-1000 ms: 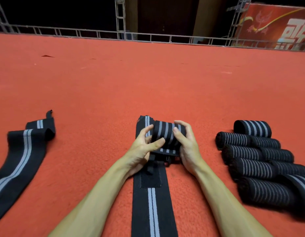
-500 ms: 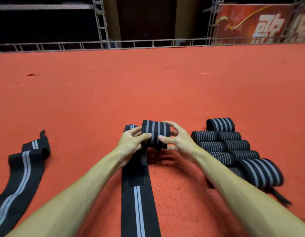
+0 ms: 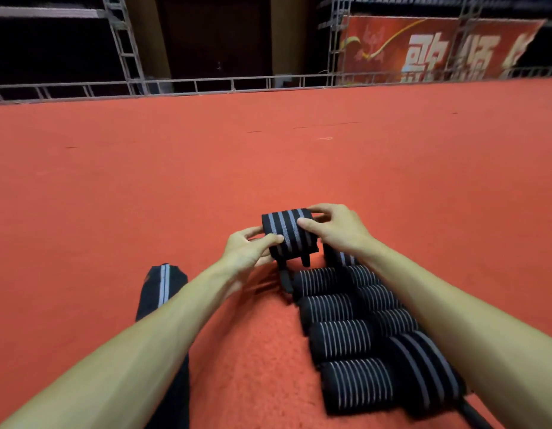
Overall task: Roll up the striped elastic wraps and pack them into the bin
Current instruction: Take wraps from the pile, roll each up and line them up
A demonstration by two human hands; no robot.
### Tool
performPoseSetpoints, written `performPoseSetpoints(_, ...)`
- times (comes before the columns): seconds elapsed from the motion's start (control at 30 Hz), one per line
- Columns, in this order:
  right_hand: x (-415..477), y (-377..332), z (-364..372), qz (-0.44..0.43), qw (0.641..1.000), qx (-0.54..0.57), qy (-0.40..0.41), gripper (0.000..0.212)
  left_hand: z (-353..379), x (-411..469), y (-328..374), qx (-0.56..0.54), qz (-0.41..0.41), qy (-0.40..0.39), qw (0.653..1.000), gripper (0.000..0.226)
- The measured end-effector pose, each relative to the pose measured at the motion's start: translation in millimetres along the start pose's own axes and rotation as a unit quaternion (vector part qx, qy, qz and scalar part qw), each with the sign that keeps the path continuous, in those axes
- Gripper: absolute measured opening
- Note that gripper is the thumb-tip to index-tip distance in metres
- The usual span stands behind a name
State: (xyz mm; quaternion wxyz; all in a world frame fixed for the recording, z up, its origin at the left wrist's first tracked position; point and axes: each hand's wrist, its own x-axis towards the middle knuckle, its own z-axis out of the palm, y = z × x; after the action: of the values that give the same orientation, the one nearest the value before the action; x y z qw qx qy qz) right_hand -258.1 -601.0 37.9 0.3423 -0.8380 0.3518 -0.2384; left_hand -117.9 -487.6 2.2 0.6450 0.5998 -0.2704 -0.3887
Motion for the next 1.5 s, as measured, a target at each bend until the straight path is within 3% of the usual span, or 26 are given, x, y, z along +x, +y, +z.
performPoseSetpoints(0.2,21.7,26.0,1.5,0.010,0.984,-0.177,0.009,0.030,14.8,36.7,-33.4,0.069,-0.068,-0.037,0.995,0.037)
performPoseSetpoints(0.37,25.0,29.4,16.3,-0.008,0.953,-0.302,0.028,0.013,12.8,45.5,-46.2,0.267,-0.005,-0.045,0.963,0.038)
performPoseSetpoints(0.6,8.3,19.3,32.0,-0.071,0.921,-0.378,0.054,0.025,-4.0,26.2,-39.2,0.322,0.000,-0.030,0.946,0.057)
performPoseSetpoints(0.73,-13.6,-0.5,42.6,-0.075,0.931,-0.357,0.018,0.027,-36.4,-11.4,-19.3,0.378,0.039,-0.024,0.925,0.042)
performPoseSetpoints(0.87,-46.7,-35.6,67.1,-0.078,0.961,-0.257,-0.067,0.033,-89.2,-65.3,-2.6,0.400,0.051,-0.012,0.915,0.030)
performPoseSetpoints(1.0,-82.1,-76.0,107.3,-0.077,0.961,-0.215,-0.153,0.036,-142.7,-126.7,6.6,0.410,0.059,0.016,0.910,0.022)
performPoseSetpoints(1.2,-134.4,-136.1,178.0,-0.124,0.951,-0.158,-0.233,0.034,-233.4,-206.5,7.4,0.491,0.083,0.089,0.863,0.033)
performPoseSetpoints(1.3,-148.2,-163.0,212.9,-0.146,0.940,-0.151,-0.268,0.036,-286.1,-236.8,0.0,0.506,0.096,0.200,0.834,0.044)
performPoseSetpoints(1.43,-153.0,-193.8,245.3,-0.163,0.933,-0.150,-0.284,0.035,-342.1,-267.7,-13.9,0.519,-0.012,0.384,0.764,0.050)
performPoseSetpoints(1.5,-154.5,-204.7,258.6,-0.161,0.933,-0.144,-0.289,0.034,-362.5,-279.6,-21.1,0.509,-0.094,0.407,0.752,0.054)
